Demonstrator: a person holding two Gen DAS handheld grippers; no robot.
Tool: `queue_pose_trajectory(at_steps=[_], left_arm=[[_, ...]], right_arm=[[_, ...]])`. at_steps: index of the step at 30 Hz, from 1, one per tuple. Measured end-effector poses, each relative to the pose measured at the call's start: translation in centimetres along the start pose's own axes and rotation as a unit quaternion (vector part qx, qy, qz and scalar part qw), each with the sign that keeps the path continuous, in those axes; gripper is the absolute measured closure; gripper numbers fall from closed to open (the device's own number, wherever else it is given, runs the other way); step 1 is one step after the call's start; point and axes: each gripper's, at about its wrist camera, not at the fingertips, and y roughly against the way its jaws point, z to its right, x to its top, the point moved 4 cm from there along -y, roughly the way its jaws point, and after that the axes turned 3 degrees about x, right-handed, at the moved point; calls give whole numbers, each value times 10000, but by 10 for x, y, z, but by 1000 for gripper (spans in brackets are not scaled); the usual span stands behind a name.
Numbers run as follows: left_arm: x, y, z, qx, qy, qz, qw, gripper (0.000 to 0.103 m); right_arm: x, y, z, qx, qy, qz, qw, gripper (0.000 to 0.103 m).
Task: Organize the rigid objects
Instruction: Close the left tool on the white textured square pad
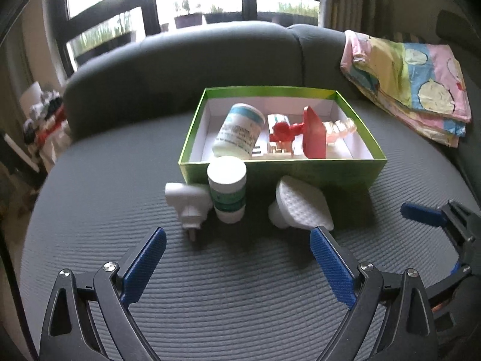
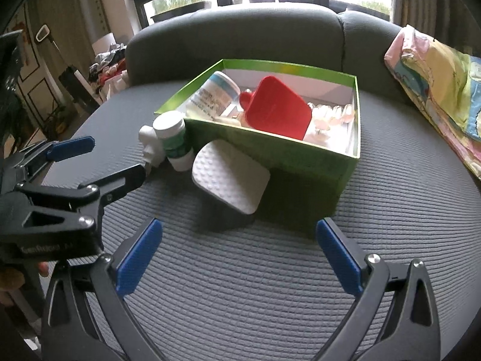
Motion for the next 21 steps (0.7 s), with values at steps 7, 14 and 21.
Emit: queue_pose_trajectory(at_steps=[7, 14, 21], left_arm=[[-5, -24, -8, -686, 443, -458, 9956, 6], [-5, -49, 0, -950, 613, -793, 9904, 6], [5, -68, 18, -1086, 549, -934, 9882, 6]], right_arm=[[-5, -18, 4, 189, 28, -90, 9998, 1], [-5, -46, 6, 482, 73, -248, 9985, 1], [3, -72, 5, 708, 113, -287, 9970, 1]])
